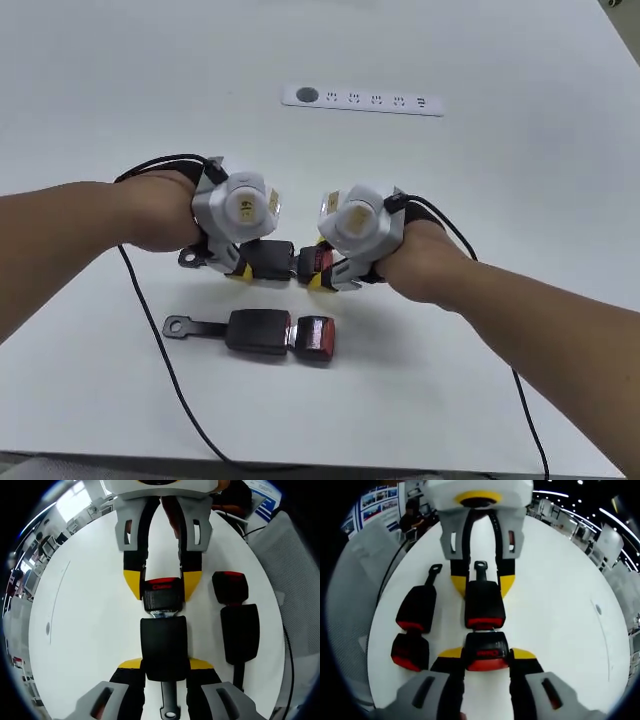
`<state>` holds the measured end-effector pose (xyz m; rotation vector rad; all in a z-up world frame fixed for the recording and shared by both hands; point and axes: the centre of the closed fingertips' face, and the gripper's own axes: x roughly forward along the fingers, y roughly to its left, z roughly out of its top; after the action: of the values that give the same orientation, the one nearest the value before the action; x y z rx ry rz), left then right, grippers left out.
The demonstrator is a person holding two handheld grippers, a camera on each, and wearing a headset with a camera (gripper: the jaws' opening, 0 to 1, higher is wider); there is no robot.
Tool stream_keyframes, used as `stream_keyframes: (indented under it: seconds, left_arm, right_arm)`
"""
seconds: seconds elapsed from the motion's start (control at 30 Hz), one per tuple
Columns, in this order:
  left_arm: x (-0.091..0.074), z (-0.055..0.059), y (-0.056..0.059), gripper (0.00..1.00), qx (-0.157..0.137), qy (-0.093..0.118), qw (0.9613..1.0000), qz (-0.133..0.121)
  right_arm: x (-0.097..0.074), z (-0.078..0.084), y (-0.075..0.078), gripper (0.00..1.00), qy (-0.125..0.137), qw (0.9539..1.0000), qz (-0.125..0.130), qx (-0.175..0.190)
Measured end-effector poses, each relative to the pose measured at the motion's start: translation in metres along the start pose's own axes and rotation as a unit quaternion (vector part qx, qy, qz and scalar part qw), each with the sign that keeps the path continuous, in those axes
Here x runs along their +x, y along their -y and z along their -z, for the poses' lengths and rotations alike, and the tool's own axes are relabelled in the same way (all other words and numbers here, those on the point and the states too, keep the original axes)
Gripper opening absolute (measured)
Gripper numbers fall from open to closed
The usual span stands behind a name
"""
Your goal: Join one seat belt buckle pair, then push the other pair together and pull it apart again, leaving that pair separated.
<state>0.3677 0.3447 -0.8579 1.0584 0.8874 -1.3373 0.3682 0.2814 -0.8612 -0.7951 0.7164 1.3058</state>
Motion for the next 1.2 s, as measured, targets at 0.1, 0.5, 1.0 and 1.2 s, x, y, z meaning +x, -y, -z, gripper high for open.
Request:
stream_keyframes:
  seconds: [0.1,0.5,1.0,1.2]
  left_arm:
    - [0.000,0.000,0.001,0.31,-0.007,0.002,1.0000,-0.003]
    - [-0.001,-0.001,0.002,0.31,-0.023,0.021,0.9995,-0.009]
    - [-0.001,-0.003,0.003,0.32,-0.034,0.010,0.9993,-0.013]
    - [-0.002,-0.003,0.005,0.32,-0.040,0.006,0.9990,-0.019]
  right_arm:
    - [-0.001,0.001,0.000,0.33,0.000,1.0000,0.000,0.000]
    - [-0.013,0.018,0.000,0.34,-0.005,1.0000,0.000,0.008]
    - [-0.071,0.108,-0.002,0.36,-0.038,0.9986,0.020,0.030]
    - [-0.087,0.133,-0.005,0.36,-0.043,0.9982,0.023,0.036]
